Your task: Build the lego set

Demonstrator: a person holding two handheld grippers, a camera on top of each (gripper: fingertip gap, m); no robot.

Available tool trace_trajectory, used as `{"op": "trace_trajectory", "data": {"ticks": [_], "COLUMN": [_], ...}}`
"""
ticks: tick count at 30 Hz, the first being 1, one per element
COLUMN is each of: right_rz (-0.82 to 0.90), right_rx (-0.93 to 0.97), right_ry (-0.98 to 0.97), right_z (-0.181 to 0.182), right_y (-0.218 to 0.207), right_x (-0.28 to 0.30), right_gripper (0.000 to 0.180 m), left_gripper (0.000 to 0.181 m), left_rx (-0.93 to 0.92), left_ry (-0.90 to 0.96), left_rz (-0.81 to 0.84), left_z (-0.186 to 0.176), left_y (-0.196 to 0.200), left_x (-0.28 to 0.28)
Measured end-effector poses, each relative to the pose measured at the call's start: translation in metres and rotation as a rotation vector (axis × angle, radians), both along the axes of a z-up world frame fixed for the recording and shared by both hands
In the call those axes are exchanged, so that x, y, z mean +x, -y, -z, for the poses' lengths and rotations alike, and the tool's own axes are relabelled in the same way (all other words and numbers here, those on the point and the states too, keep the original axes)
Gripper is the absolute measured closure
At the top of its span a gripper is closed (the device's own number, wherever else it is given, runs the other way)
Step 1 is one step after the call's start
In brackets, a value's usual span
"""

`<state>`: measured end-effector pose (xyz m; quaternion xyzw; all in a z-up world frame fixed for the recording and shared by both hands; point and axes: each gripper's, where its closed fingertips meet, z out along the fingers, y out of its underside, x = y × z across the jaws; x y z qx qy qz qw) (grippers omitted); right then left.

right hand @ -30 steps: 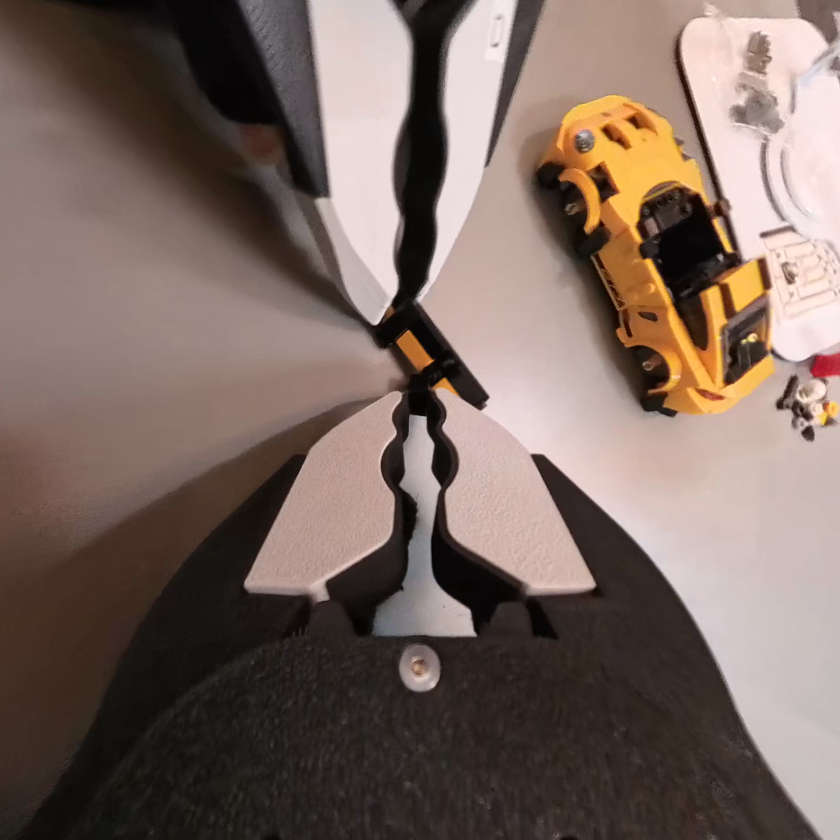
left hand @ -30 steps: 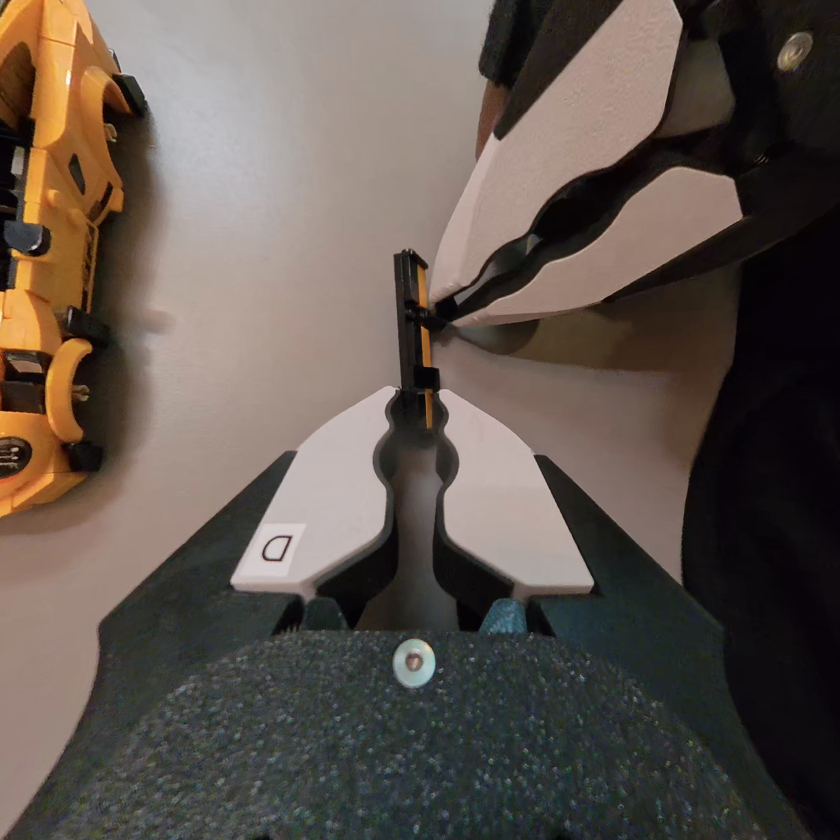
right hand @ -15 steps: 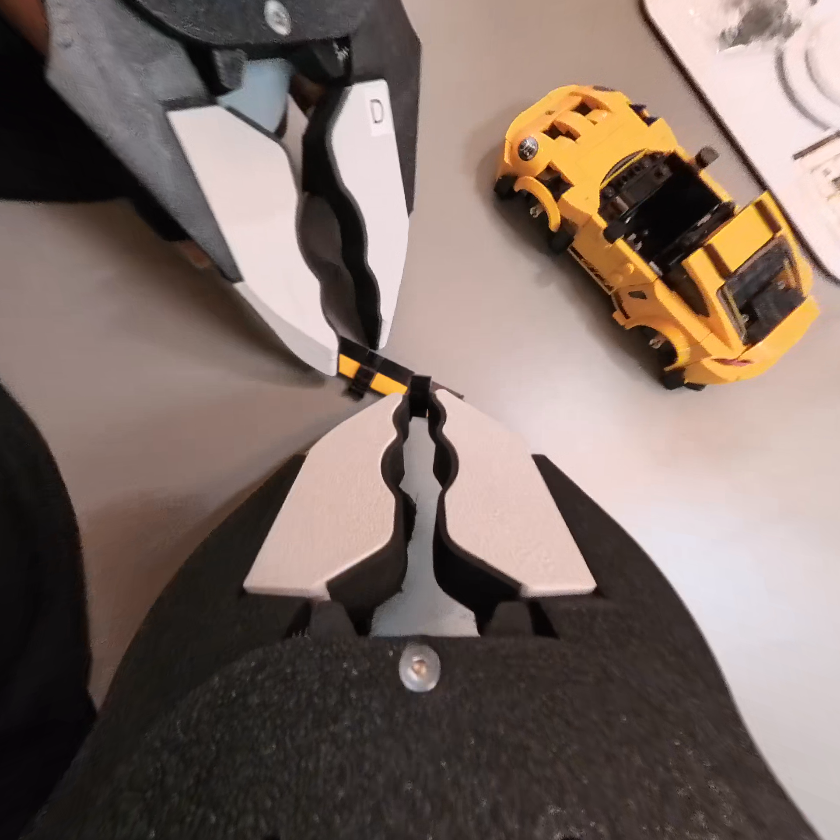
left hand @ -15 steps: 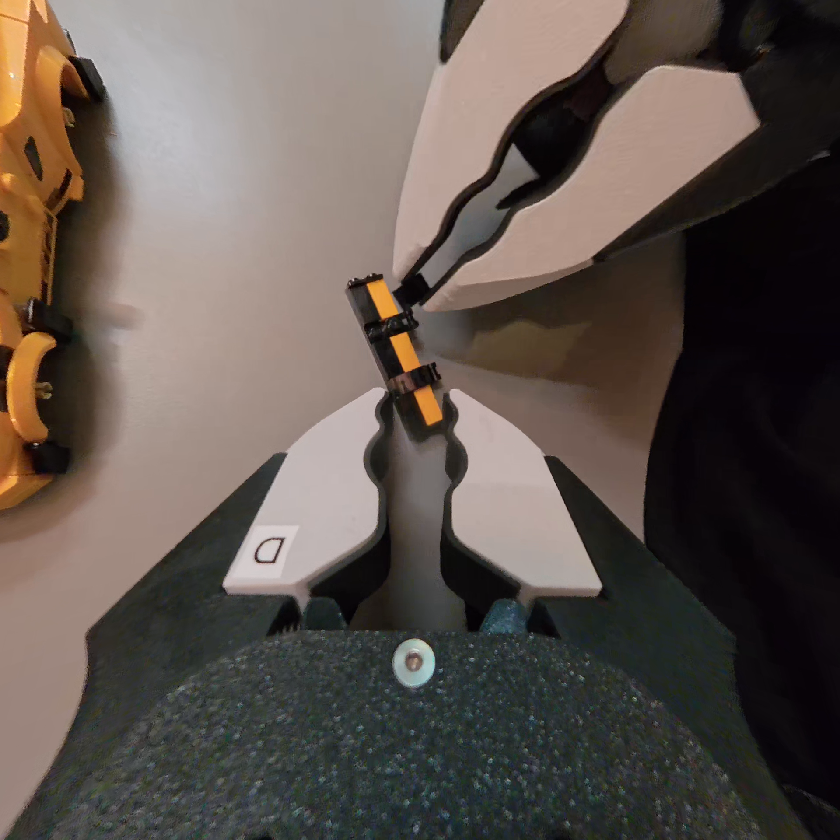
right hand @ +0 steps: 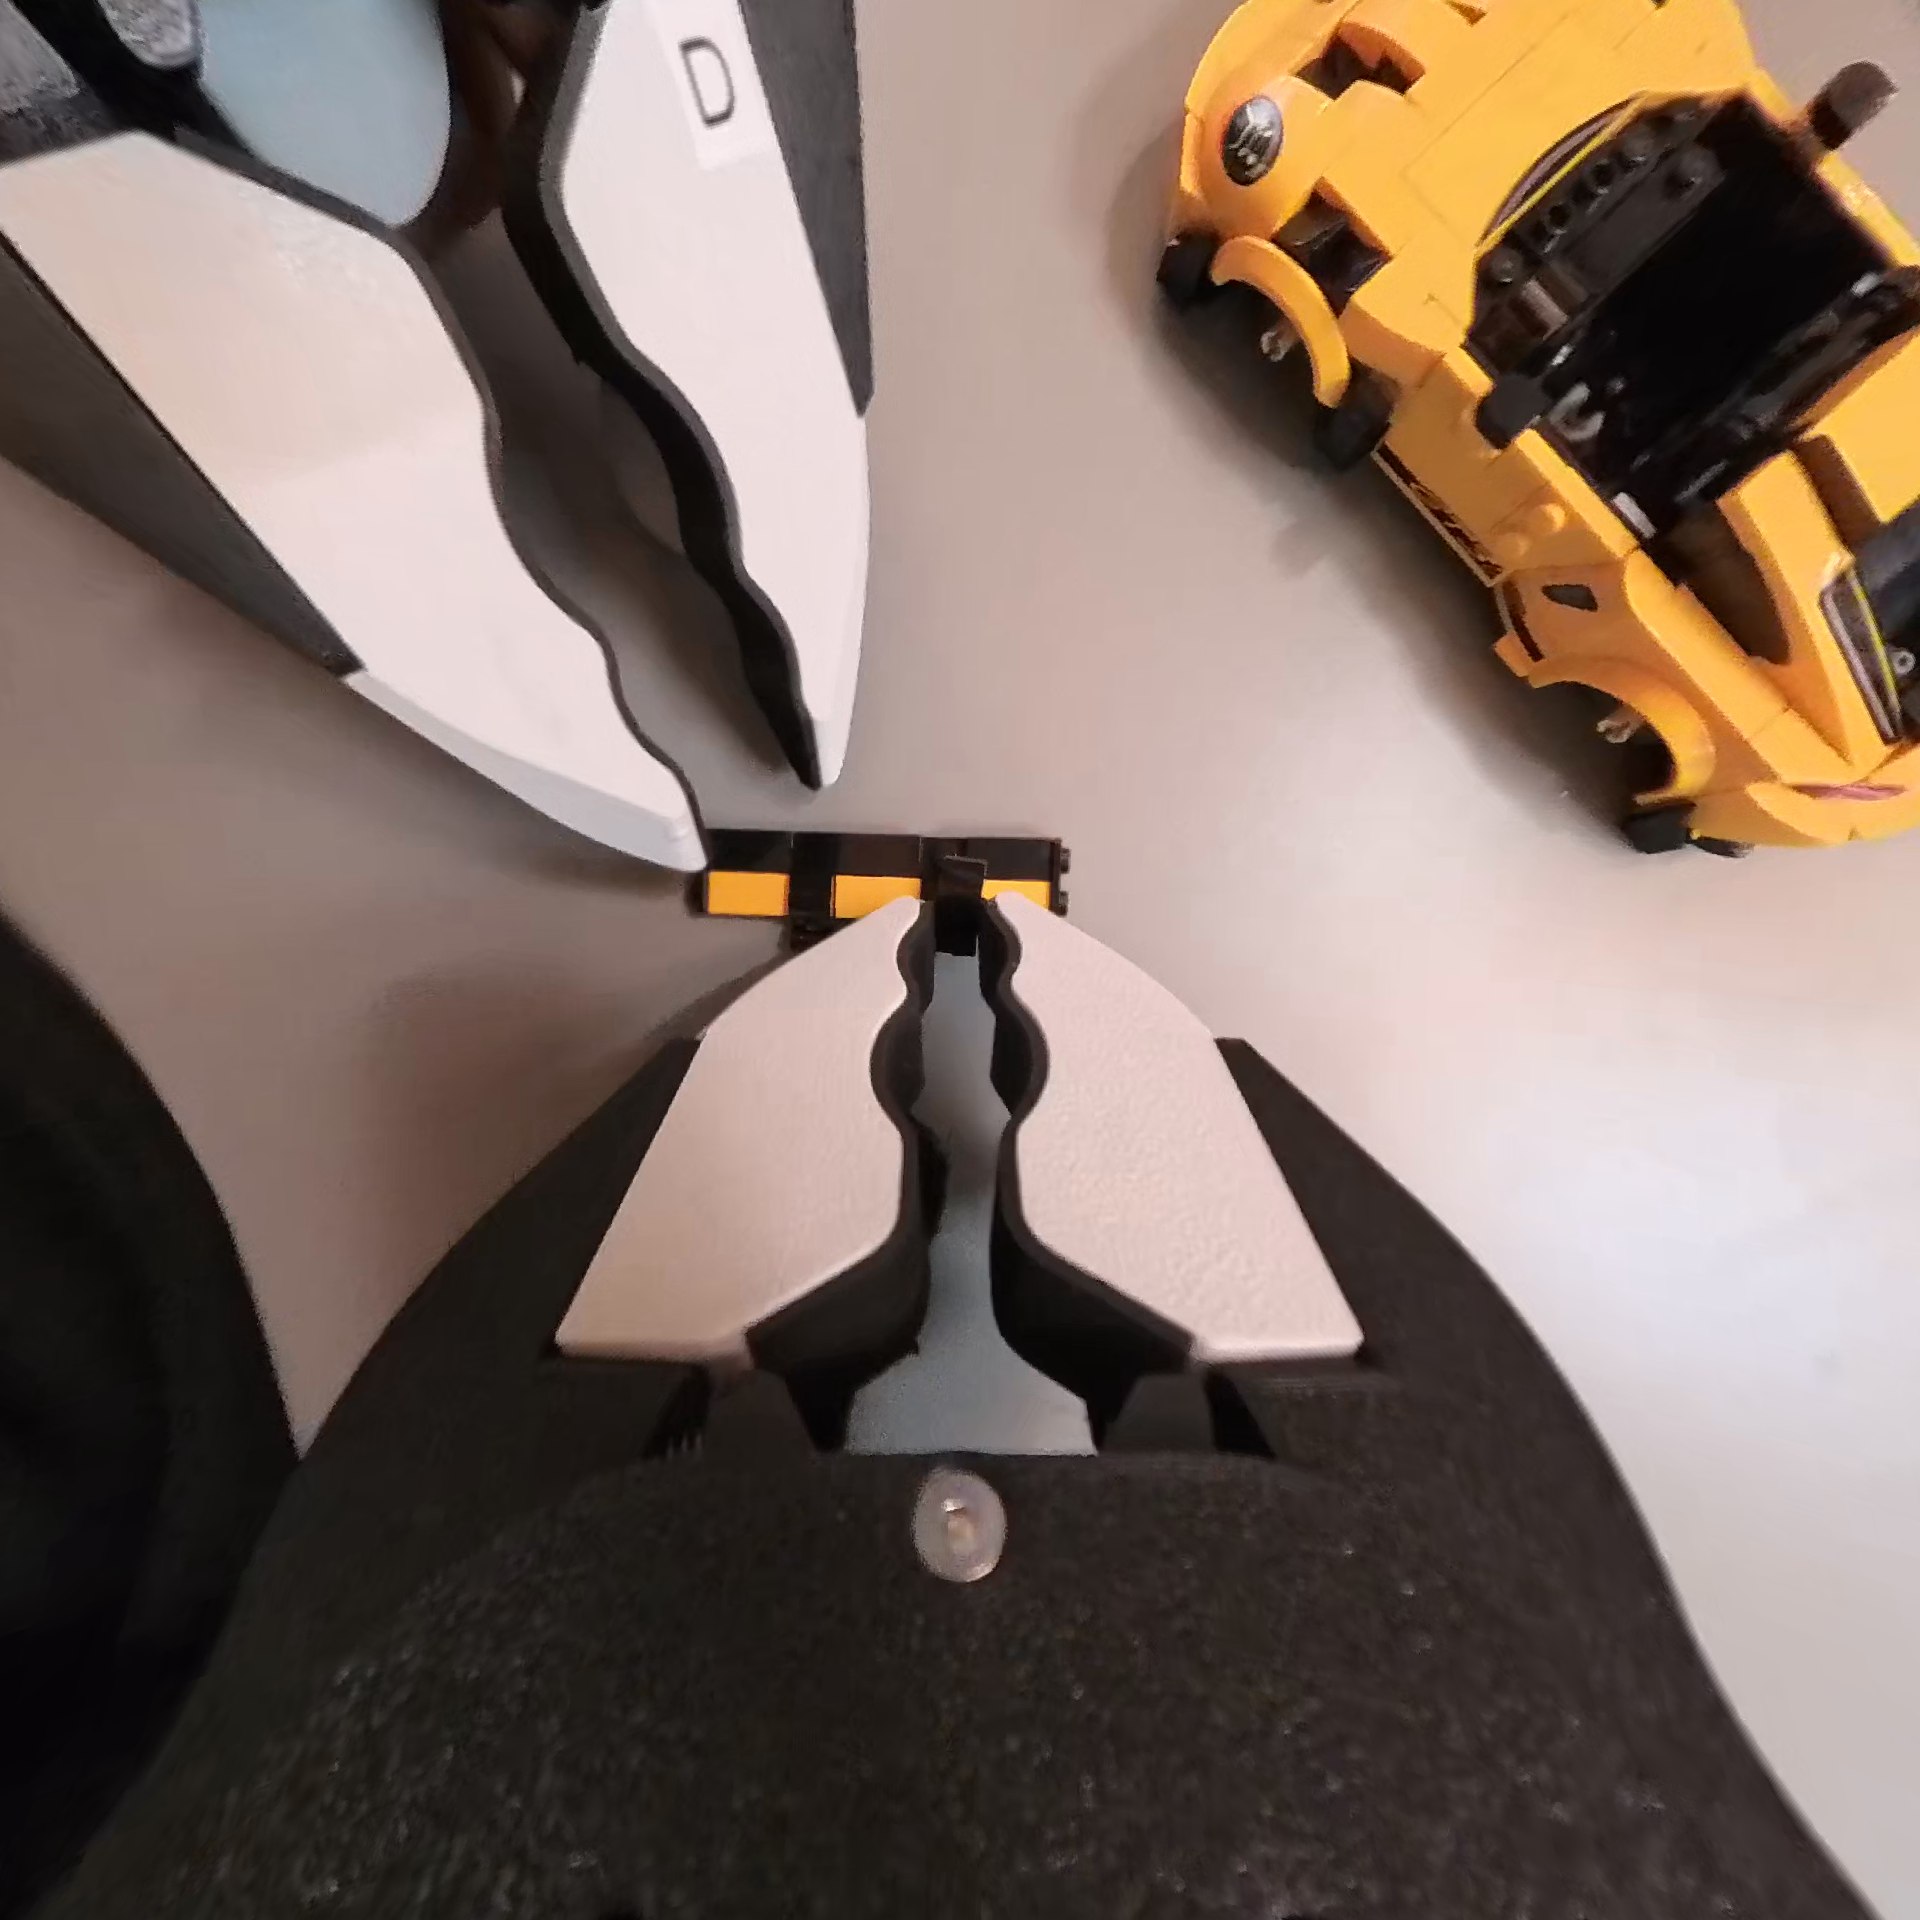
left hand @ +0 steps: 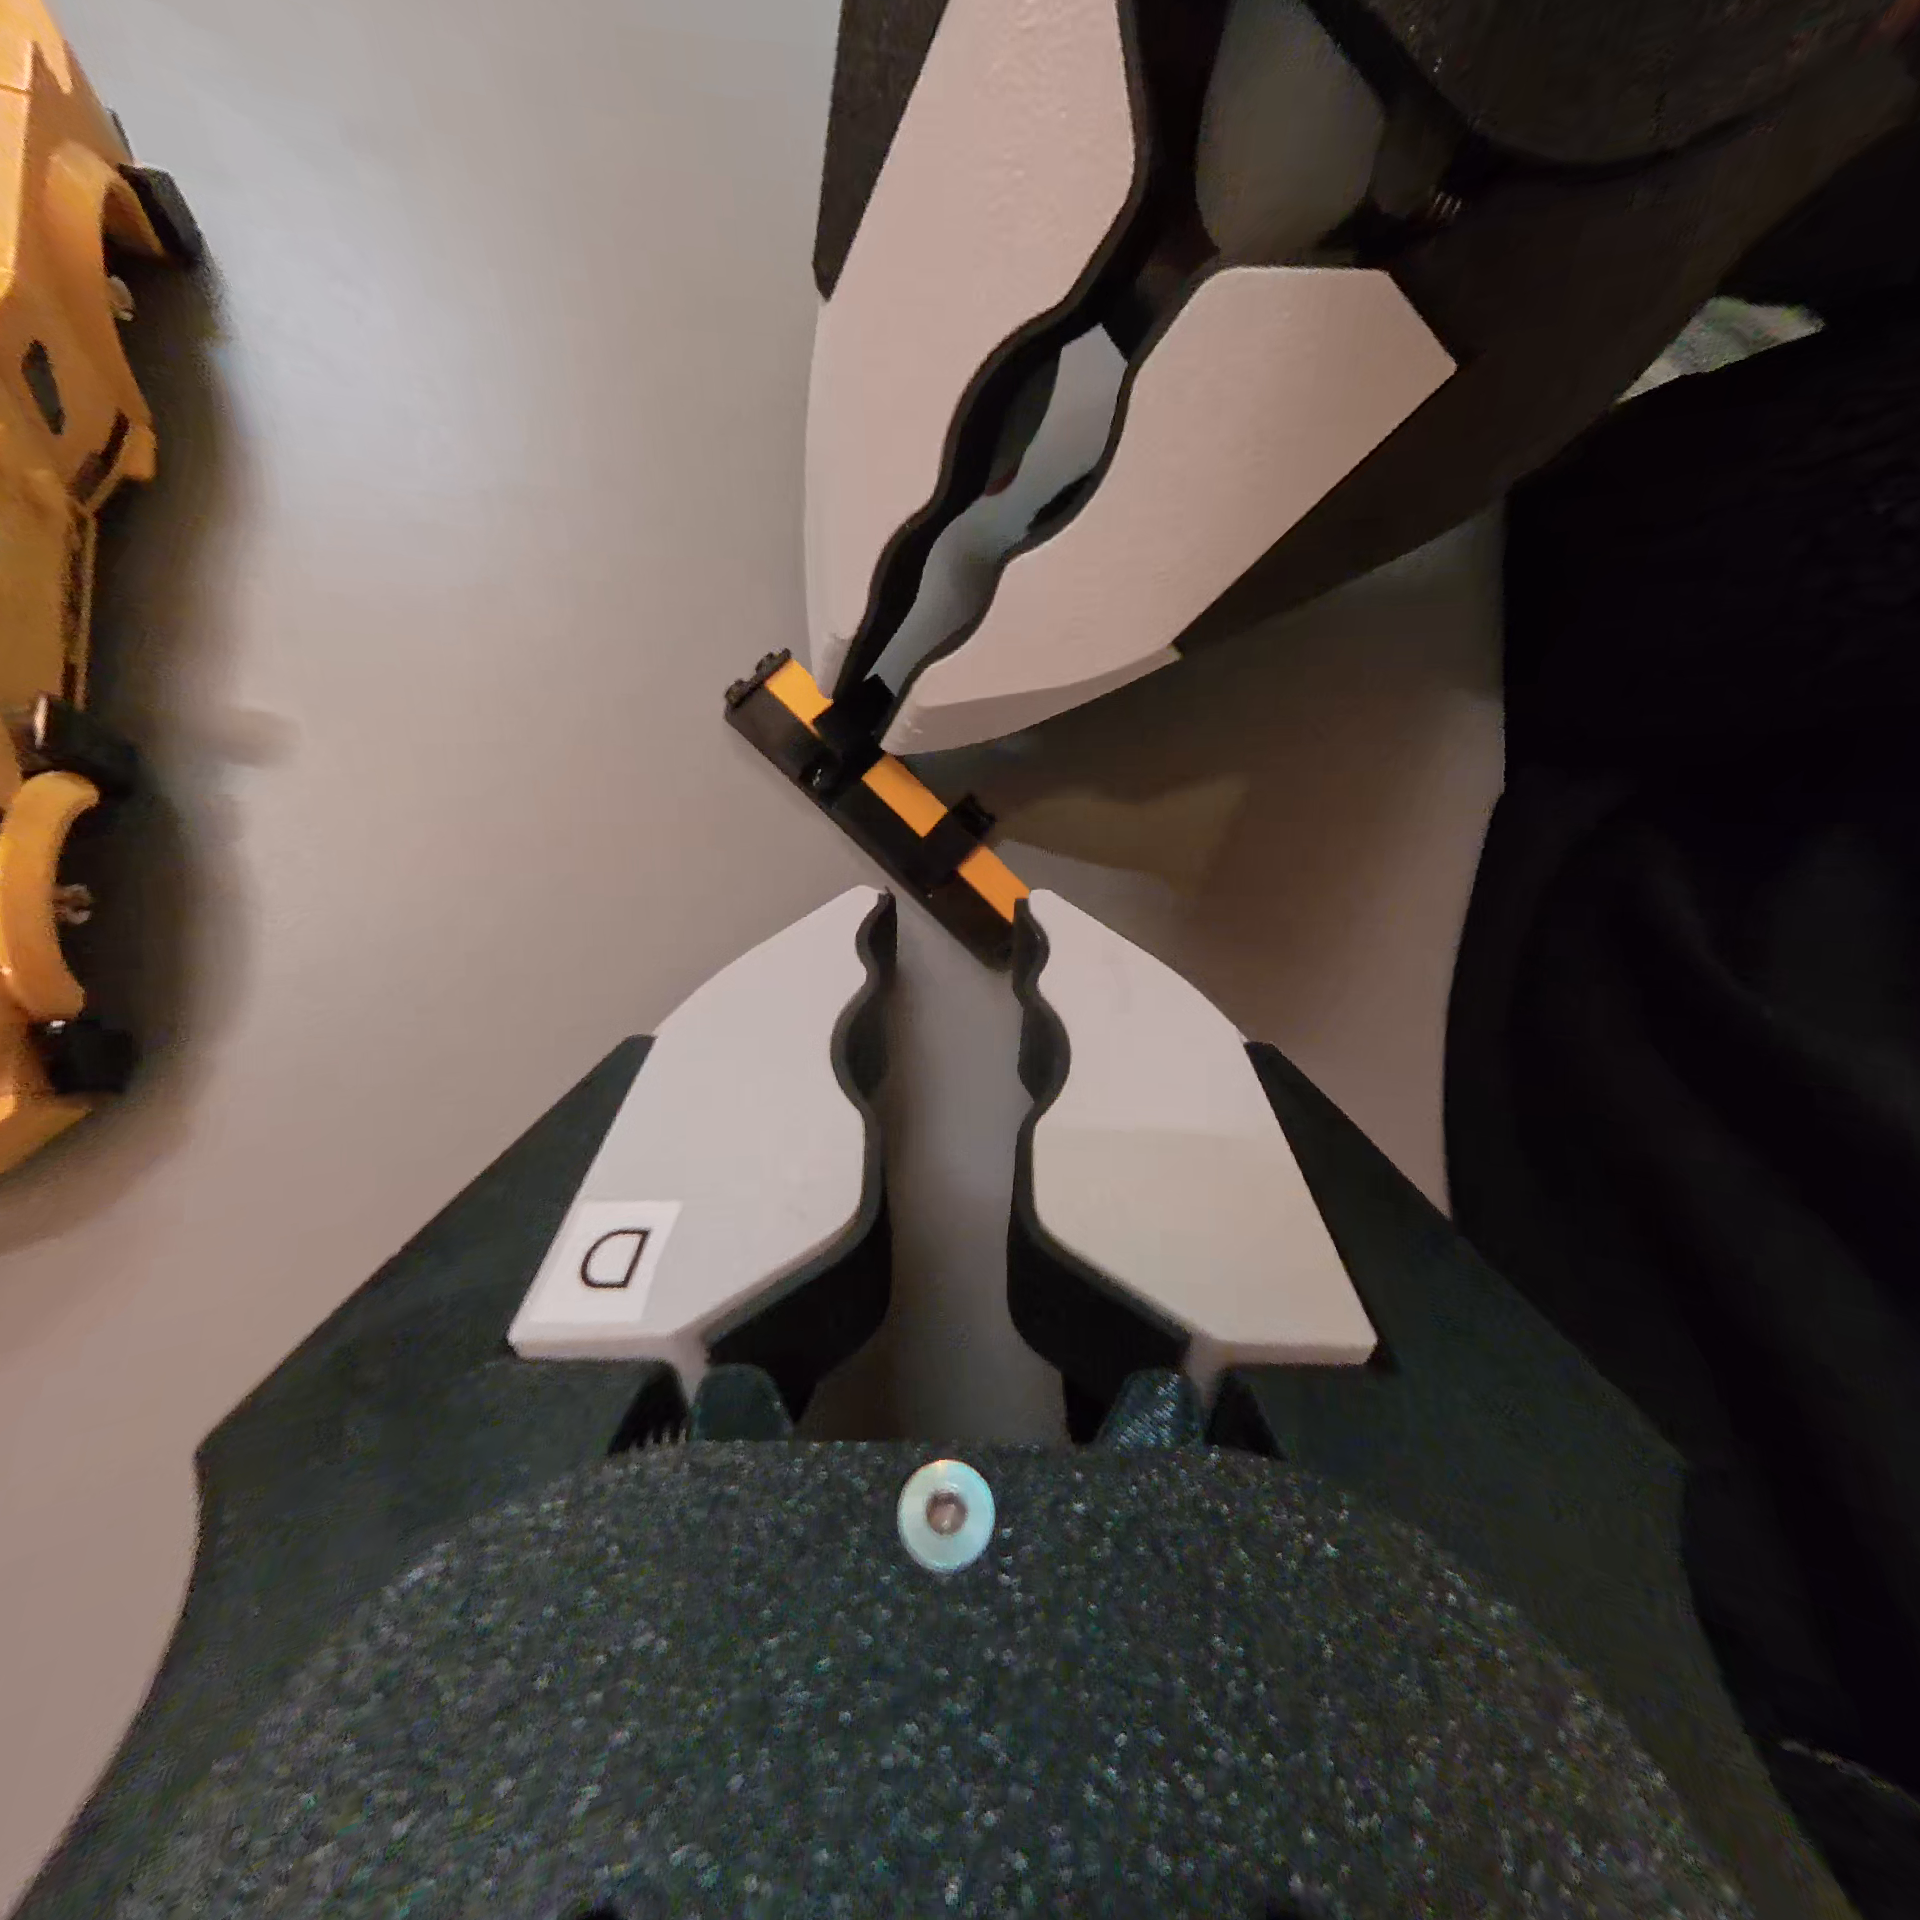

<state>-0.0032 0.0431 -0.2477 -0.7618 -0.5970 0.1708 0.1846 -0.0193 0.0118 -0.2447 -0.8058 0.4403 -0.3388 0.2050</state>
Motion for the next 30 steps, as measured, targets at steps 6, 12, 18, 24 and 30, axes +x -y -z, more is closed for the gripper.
{"op": "trace_trajectory", "data": {"ticks": [6, 12, 18, 24, 30], "right_rz": [-0.074, -0.07, -0.08, -0.094, -0.086], "right_rx": [-0.009, -0.047, -0.049, -0.054, -0.066], "right_ry": [0.103, 0.138, 0.141, 0.149, 0.154], "right_z": [0.003, 0.004, 0.004, 0.004, 0.004], "right_y": [0.001, 0.002, 0.001, 0.0, 0.0], "right_x": [-0.004, -0.003, -0.003, -0.002, -0.001], "right_gripper": [0.172, 0.172, 0.172, 0.171, 0.168], "left_gripper": [0.163, 0.162, 0.161, 0.162, 0.161], "left_rx": [0.025, 0.062, 0.058, 0.058, 0.088], "left_ry": [-0.023, -0.045, -0.042, -0.04, -0.015], "left_rz": [0.003, 0.001, 0.009, 0.016, 0.022], "left_z": [0.005, 0.007, 0.007, 0.008, 0.004], "left_y": [-0.005, -0.009, -0.007, -0.006, -0.008], "left_x": [-0.008, -0.012, -0.011, -0.01, -0.007]}}
